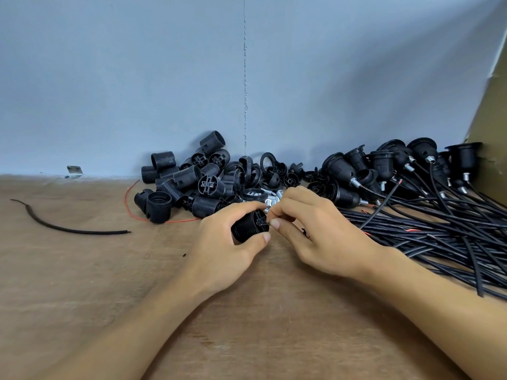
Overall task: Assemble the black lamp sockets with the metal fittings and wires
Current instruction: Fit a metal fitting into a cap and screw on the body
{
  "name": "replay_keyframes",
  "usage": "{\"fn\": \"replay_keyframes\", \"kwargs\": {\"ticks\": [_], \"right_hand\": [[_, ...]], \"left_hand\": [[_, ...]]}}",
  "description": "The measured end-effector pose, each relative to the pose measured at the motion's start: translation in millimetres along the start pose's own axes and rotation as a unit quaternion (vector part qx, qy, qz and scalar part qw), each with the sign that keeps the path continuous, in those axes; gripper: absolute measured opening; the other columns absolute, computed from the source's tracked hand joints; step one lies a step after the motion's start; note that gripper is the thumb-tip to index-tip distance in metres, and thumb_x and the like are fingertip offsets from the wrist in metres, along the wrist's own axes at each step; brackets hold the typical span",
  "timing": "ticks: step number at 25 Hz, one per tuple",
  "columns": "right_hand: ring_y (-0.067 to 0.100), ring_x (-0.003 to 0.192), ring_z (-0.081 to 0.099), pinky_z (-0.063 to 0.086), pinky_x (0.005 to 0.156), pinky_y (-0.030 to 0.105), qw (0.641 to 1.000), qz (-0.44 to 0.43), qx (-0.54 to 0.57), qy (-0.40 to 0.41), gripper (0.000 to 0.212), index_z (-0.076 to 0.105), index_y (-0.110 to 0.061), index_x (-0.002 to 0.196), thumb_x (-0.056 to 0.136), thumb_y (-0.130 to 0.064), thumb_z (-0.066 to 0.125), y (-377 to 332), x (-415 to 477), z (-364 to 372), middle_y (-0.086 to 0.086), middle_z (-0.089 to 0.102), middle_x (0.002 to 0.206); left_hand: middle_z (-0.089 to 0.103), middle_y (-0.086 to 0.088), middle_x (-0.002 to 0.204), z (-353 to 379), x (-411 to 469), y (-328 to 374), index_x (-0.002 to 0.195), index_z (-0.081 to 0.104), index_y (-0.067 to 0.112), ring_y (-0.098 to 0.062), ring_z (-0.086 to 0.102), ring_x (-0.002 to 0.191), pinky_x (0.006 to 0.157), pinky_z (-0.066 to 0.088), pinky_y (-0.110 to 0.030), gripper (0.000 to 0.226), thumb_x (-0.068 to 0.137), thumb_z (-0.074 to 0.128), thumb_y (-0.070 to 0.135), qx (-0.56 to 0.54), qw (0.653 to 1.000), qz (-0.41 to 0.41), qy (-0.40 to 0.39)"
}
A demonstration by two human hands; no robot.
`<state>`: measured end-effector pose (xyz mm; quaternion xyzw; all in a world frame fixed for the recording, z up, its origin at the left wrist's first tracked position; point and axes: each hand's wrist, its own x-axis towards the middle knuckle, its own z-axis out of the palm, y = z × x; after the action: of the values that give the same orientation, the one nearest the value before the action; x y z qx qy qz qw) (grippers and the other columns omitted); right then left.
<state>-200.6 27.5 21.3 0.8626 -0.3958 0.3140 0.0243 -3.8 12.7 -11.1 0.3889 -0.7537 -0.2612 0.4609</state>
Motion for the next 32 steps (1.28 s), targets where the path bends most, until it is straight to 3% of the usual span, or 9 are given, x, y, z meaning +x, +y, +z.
{"fn": "replay_keyframes", "kwargs": {"ticks": [3,7,11,14,18,23,29,32], "right_hand": [[0.009,0.088,0.043,0.035,0.081,0.018,1.000,0.007,-0.010,-0.008,0.006,0.065,-0.015,0.095,0.097,-0.013,0.059,-0.9,0.0,-0.1,-0.012,0.048,0.090],[0.010,0.087,0.044,0.038,0.081,0.023,0.999,0.006,-0.043,-0.017,0.005,0.065,-0.016,0.094,0.096,-0.016,0.060,-1.5,-0.3,0.5,-0.012,0.048,0.089],[0.007,0.088,0.044,0.036,0.081,0.019,0.999,0.021,-0.031,-0.015,0.005,0.065,-0.017,0.093,0.095,-0.015,0.060,-1.4,-1.2,1.8,-0.010,0.052,0.089],[0.006,0.085,0.047,0.038,0.078,0.018,0.999,0.048,0.006,-0.005,0.004,0.066,-0.016,0.092,0.094,-0.014,0.063,-0.9,-1.5,5.7,-0.010,0.054,0.088],[0.004,0.081,0.051,0.036,0.075,0.012,0.995,0.082,0.052,0.006,0.003,0.070,-0.017,0.091,0.093,-0.017,0.068,0.2,-1.7,8.2,-0.008,0.063,0.089],[0.006,0.081,0.053,0.041,0.072,0.015,0.993,0.093,0.069,0.015,0.004,0.069,-0.015,0.089,0.092,-0.018,0.070,-0.9,-2.7,8.6,-0.007,0.064,0.086],[0.005,0.080,0.051,0.041,0.071,0.017,0.995,0.088,0.035,0.018,0.006,0.065,-0.018,0.087,0.091,-0.020,0.069,-3.2,-4.7,13.1,-0.012,0.058,0.081],[0.005,0.079,0.054,0.040,0.070,0.015,0.994,0.095,0.054,0.024,0.004,0.068,-0.018,0.087,0.091,-0.018,0.070,-4.0,-3.9,13.0,-0.015,0.058,0.079]], "left_hand": [[0.070,0.024,0.110,0.7,-0.5,-0.1,0.119,0.070,0.037,0.004,0.062,0.109,0.091,0.044,-0.009,0.043,0.076,0.072,0.030,0.017,1.000,0.011,0.005],[0.070,0.020,0.107,2.8,-1.9,0.0,0.118,0.071,0.032,-0.003,0.061,0.107,0.094,0.046,-0.022,0.044,0.075,0.072,0.036,0.077,0.997,0.025,0.011],[0.069,0.018,0.098,4.9,-2.0,1.2,0.109,0.068,0.039,-0.003,0.058,0.099,0.086,0.042,-0.019,0.036,0.074,0.072,0.040,0.111,0.993,0.031,0.021],[0.069,0.017,0.095,4.6,-2.1,1.4,0.114,0.057,0.047,-0.001,0.058,0.098,0.085,0.042,-0.015,0.043,0.074,0.071,0.044,0.113,0.993,0.019,0.018],[0.072,0.021,0.097,2.0,-1.7,-1.9,0.110,0.072,0.039,0.005,0.062,0.097,0.081,0.043,-0.007,0.030,0.081,0.080,0.037,0.088,0.996,-0.013,0.001],[0.072,0.020,0.103,2.0,-0.4,-1.3,0.121,0.071,0.033,0.008,0.061,0.099,0.082,0.041,-0.004,0.041,0.081,0.081,0.036,0.089,0.996,-0.022,-0.011],[0.064,0.033,0.080,3.5,-1.7,1.9,0.106,0.074,0.033,0.013,0.058,0.085,0.071,0.037,-0.002,0.027,0.081,0.082,0.028,0.095,0.995,-0.001,-0.011],[0.067,0.026,0.080,2.5,-0.7,1.9,0.105,0.074,0.035,0.011,0.060,0.086,0.071,0.038,-0.003,0.026,0.081,0.082,0.029,0.095,0.995,-0.004,-0.009]]}}
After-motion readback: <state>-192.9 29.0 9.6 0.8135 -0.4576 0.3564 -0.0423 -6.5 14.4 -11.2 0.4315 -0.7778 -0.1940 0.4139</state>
